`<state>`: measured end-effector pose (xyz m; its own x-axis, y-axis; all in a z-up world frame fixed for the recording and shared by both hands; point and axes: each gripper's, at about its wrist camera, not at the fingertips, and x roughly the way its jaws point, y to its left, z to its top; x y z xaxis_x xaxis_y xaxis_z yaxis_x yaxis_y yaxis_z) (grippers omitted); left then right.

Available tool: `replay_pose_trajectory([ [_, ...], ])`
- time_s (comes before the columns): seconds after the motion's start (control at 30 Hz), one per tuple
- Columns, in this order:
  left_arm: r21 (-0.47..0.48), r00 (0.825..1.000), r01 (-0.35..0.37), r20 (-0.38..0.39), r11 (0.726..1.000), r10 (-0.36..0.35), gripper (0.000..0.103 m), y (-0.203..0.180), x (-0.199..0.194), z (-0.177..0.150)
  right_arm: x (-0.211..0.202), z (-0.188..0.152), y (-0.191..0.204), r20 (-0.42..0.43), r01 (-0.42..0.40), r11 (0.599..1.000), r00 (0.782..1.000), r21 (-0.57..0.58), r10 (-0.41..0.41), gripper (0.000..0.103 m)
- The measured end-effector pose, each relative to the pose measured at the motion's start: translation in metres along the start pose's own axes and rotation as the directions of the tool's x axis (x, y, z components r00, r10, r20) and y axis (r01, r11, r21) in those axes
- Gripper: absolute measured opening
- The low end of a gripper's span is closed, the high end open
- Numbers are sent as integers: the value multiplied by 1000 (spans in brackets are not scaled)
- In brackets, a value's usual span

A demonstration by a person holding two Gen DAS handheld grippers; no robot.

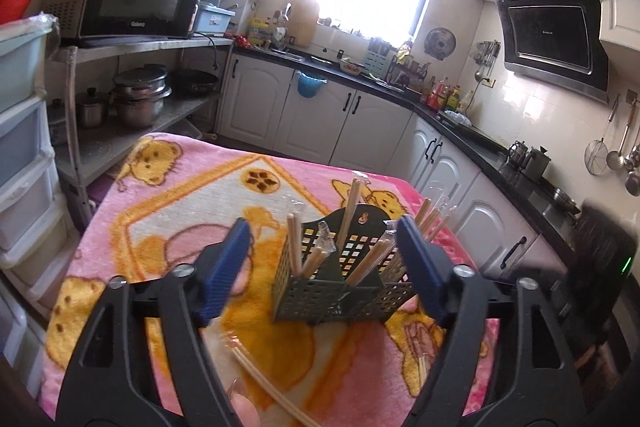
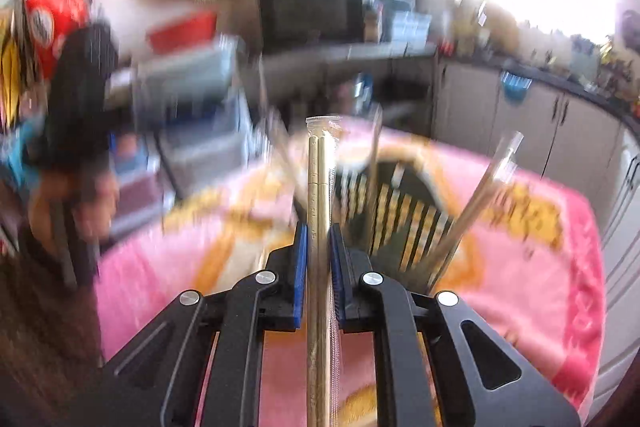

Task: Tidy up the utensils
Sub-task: 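Lift the wrapped pair upright with the right tool over the caddy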

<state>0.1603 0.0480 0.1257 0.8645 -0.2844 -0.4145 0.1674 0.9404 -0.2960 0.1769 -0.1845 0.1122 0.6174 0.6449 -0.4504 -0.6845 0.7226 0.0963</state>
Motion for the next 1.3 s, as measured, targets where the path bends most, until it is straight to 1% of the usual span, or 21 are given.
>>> replay_pose_trajectory([
  [0.03,3,1000,-8,2,1000,8,79,0,-2,-1,-8,8,-5,58,14,1000,998,14,-15,11],
  [0.07,7,1000,-16,1,1000,16,80,0,-3,-1,-18,16,-12,114,38,999,993,26,-41,11],
  [0.13,13,1000,-27,-7,1000,27,86,1,-3,-4,-23,28,-22,201,58,997,977,51,-67,11],
  [0.17,17,999,-32,-15,999,32,87,1,-2,-6,-26,34,-29,247,69,995,965,70,-84,11],
  [0.27,18,998,-51,-36,999,51,92,5,0,-14,-23,46,-45,327,84,990,938,115,-117,11],
  [0.33,11,997,-61,-53,998,61,92,10,4,-19,-20,50,-56,378,95,987,916,129,-138,11],
  [0.4,1,995,-65,-74,998,65,92,15,8,-25,-6,52,-63,410,90,984,900,157,-148,11],
  [0.47,-7,994,-70,-87,998,69,92,19,11,-30,3,51,-67,425,96,978,890,186,-168,11],
  [0.6,-22,990,-71,-126,997,68,92,25,22,-41,26,51,-71,447,144,966,865,216,-229,11],
  [0.77,-33,982,-68,-180,997,61,92,26,37,-59,49,46,-77,444,189,948,848,257,-290,11],
  [0.83,-41,976,-69,-208,997,59,92,28,45,-68,59,43,-79,436,207,940,844,272,-312,11],
  [1.0,-72,958,-79,-280,994,56,92,34,60,-90,79,32,-75,427,285,914,816,290,-390,11],
  [1.1,-80,948,-86,-314,993,57,92,36,67,-103,92,23,-79,402,321,896,809,307,-428,11],
  [1.2,-86,939,-88,-340,992,54,92,37,72,-113,99,18,-79,390,340,888,807,310,-445,12],
  [1.23,-88,936,-90,-349,992,53,92,38,74,-116,100,17,-79,388,342,888,807,307,-445,14],
  [1.3,-95,931,-90,-363,991,50,92,39,77,-122,101,14,-77,381,343,889,812,302,-442,14],
])
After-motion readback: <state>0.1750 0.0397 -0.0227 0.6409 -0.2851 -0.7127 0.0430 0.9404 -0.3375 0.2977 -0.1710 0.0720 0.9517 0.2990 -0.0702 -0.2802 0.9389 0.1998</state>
